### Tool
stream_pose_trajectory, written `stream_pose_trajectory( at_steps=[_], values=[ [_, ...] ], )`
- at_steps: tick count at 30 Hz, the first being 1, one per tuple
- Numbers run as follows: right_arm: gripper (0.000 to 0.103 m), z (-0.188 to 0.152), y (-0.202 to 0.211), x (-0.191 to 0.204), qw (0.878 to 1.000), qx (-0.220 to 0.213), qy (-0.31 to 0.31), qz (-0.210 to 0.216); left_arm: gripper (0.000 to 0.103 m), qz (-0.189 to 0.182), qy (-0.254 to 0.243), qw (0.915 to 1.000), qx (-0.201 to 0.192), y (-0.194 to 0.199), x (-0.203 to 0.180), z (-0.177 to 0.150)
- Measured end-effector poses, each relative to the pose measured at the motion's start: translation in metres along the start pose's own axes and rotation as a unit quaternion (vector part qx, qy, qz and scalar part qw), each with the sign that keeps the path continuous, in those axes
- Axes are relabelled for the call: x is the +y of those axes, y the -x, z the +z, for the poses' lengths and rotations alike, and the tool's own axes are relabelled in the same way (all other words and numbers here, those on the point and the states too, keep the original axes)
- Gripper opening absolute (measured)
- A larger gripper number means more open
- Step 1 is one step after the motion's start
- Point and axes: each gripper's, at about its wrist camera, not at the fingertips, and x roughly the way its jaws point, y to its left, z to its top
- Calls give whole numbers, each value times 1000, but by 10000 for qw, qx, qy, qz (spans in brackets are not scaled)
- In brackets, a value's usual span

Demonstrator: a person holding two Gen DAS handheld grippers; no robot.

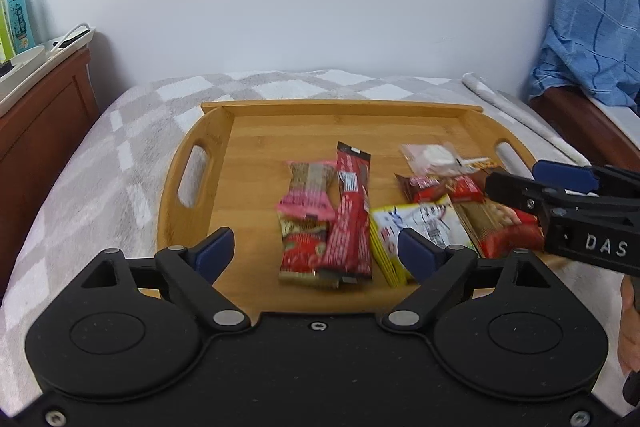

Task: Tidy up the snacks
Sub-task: 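Withdraw both tools from the tray back over the remaining snacks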

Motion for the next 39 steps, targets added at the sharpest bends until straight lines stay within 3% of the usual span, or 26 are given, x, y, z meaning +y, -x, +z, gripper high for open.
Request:
stream_pose_trajectory(
  at_steps=[7, 19, 26, 33, 35, 37, 39],
  values=[
    [82, -29, 33, 13, 10000, -24, -13, -38, 92, -32, 1, 10000, -83, 33, 2, -26],
    [86, -80, 79, 38, 9997, -54, 94, -207, 98, 15, -240, 9982, -549, 88, 5, -84],
    [86, -104, 90, 59, 9993, 12, 215, -297, 96, 111, -99, 9991, -399, 87, 16, -111],
    [87, -124, 88, 83, 9974, 212, 640, -234, 96, 244, 335, 9990, -141, 65, 38, -115],
    [87, -125, 85, 87, 9970, 263, 700, -198, 90, 219, 474, 9986, -128, 60, 43, -114],
    [87, -127, 82, 89, 9968, 323, 709, -194, 69, 75, 544, 9985, -41, 55, 46, -113],
    [87, -128, 80, 91, 9966, 381, 708, -175, 64, -20, 626, 9980, 85, 50, 48, -113]
  ],
)
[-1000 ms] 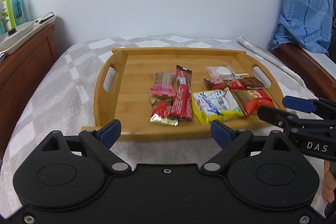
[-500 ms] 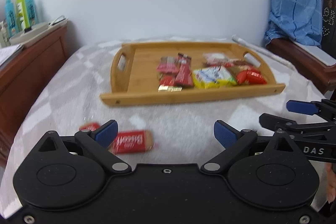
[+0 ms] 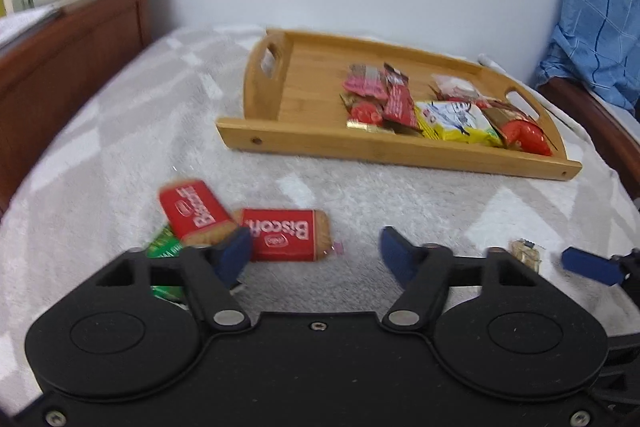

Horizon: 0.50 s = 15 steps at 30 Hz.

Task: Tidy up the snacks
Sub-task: 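Withdraw both tools from the tray back over the remaining snacks, then grasp a red Biscoff cookie packet with the left tool while the right tool grasps the gold-wrapped snack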

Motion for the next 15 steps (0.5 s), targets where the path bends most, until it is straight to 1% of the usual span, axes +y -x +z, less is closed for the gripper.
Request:
stream_pose_trajectory(
  at_steps=[3, 5, 7, 11, 13, 15],
  values=[
    [87, -2, -1, 3, 10000, 26, 29, 12, 64, 59, 17, 10000, -16, 0, -1, -1],
    [87, -3, -2, 4, 10000, 43, 69, 7, 70, 185, 57, 9998, 80, 0, -1, -3],
    [87, -3, -4, 5, 9999, 78, 64, 8, 81, 189, 73, 9997, 101, -3, 2, -4],
    [87, -3, -9, 4, 9999, 140, 5, 28, 83, 329, 60, 9994, 49, -10, 8, -2],
    [87, -4, -10, 4, 9999, 161, 0, 24, 85, 296, 133, 9995, 42, -15, 11, 0],
    [87, -5, -12, 5, 9999, 162, 25, -17, 82, 316, 136, 9994, 24, -19, 11, 2]
  ],
)
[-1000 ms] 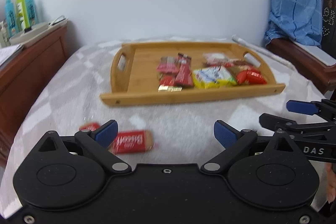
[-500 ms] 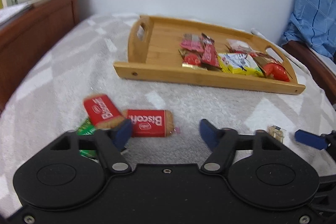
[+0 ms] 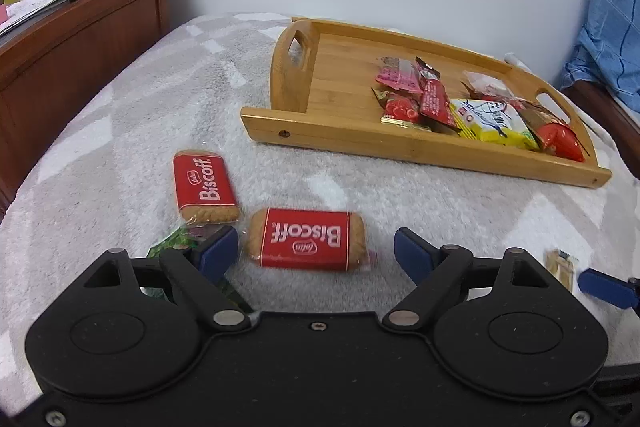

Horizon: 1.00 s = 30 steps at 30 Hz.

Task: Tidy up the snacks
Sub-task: 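Grasp a red Biscoff cookie packet with the left tool while the right tool grasps the gold-wrapped snack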

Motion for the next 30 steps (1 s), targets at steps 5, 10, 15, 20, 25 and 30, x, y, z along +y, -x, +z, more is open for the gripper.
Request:
stream_pose_trajectory(
  at_steps=[5, 10, 15, 20, 25, 30],
  values=[
    [87, -1, -2, 2, 10000, 7, 64, -38, 66, 18, -265, 9996, -52, 1, -10, -2],
    [82, -1, -2, 5, 9999, -4, 125, -25, 63, -191, -413, 9990, -43, 7, -18, -5],
    [63, -1, 0, 6, 9998, -29, 206, -43, 61, -405, -338, 9986, -20, 14, -23, -6],
    [48, -1, 3, 8, 9996, -128, 252, -56, 61, -533, -380, 9978, -61, 21, -30, -7],
    [37, -1, 4, 6, 9997, -183, 149, -86, 61, -556, -461, 9973, -116, 26, -37, -5],
    [31, 1, 7, -2, 9995, -277, -34, -170, 60, -600, -485, 9969, -171, 30, -40, -2]
  ],
)
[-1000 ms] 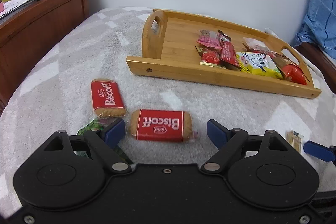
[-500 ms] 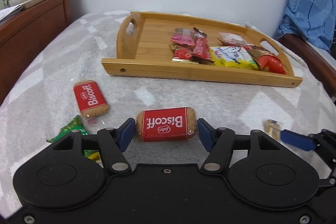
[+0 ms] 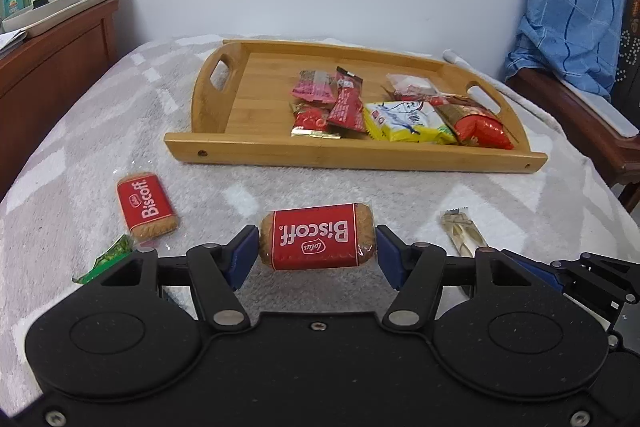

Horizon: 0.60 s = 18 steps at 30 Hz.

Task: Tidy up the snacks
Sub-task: 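Grasp a red Biscoff cookie packet with the left tool while the right tool grasps the gold-wrapped snack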

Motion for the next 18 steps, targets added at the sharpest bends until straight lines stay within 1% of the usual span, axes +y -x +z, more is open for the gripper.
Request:
stream_pose_trajectory(
  at_steps=[5, 12, 15, 16, 17, 18],
  values=[
    [31, 1, 2, -5, 9999, -58, -142, -39, 60, -9, -18, 10000, -45, 2, -1, 3],
    [30, 3, 8, -4, 9996, -182, -162, -138, 60, 4, -23, 10000, -81, 4, -2, 7],
    [31, 2, 5, -5, 9996, -92, -161, -209, 60, 21, -20, 10000, -74, 3, -1, 7],
    [34, 1, 4, -5, 9995, -38, -192, -256, 60, 25, -21, 10000, -71, 3, -1, 7],
    [51, 1, 2, -5, 9995, 27, -210, -246, 60, 31, -21, 10000, -68, 3, -1, 6],
    [52, 0, 2, -6, 9993, 32, -264, -254, 60, 35, -21, 10000, -62, 3, -1, 6]
  ],
)
